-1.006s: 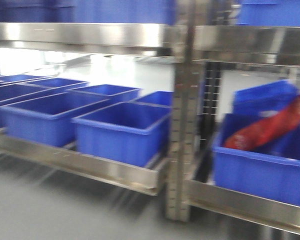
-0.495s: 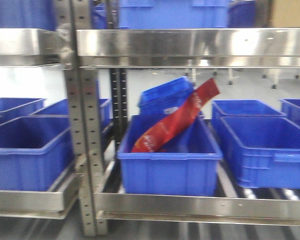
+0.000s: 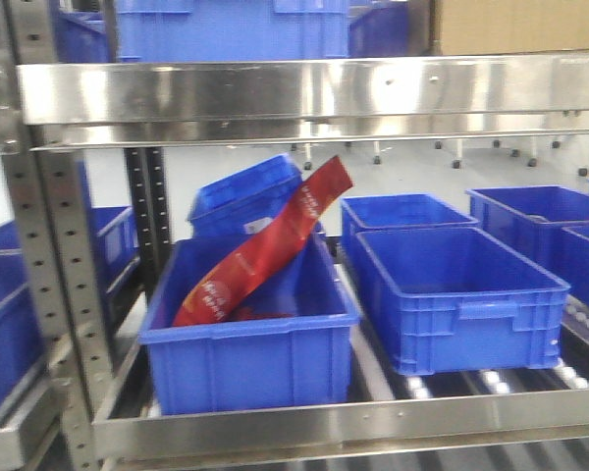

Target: Grab block from conveyor and place in blue bin

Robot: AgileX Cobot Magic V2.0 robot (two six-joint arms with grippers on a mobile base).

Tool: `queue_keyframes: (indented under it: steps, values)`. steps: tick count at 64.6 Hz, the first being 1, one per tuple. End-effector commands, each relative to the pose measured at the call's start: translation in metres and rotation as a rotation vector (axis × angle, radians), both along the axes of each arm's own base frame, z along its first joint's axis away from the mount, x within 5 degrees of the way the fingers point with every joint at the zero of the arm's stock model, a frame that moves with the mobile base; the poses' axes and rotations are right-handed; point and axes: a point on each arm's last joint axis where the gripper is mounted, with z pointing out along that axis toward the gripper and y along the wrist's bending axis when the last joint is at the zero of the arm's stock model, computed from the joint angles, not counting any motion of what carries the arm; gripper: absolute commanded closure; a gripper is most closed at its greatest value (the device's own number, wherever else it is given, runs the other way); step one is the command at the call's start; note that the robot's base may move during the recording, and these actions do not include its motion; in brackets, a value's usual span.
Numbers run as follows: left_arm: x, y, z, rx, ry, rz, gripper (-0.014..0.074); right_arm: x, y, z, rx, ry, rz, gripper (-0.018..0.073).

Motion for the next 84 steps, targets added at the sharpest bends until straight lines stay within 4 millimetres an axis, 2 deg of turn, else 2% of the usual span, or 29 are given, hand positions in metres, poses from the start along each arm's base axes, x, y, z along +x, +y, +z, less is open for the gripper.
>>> queue_keyframes:
  steps: [1, 84]
  values:
    - [-0.0016, -0.0003, 0.0020, -0.019, -0.020, -0.008, 0.0708, -0.0002, -0.0007, 0.0033, -0.005, -0.030, -0.003, 0.0722]
    - [-0.0016, -0.0003, 0.0020, -0.019, -0.020, -0.008, 0.0708, -0.0002, -0.0007, 0.0033, -0.005, -0.030, -0.003, 0.0722]
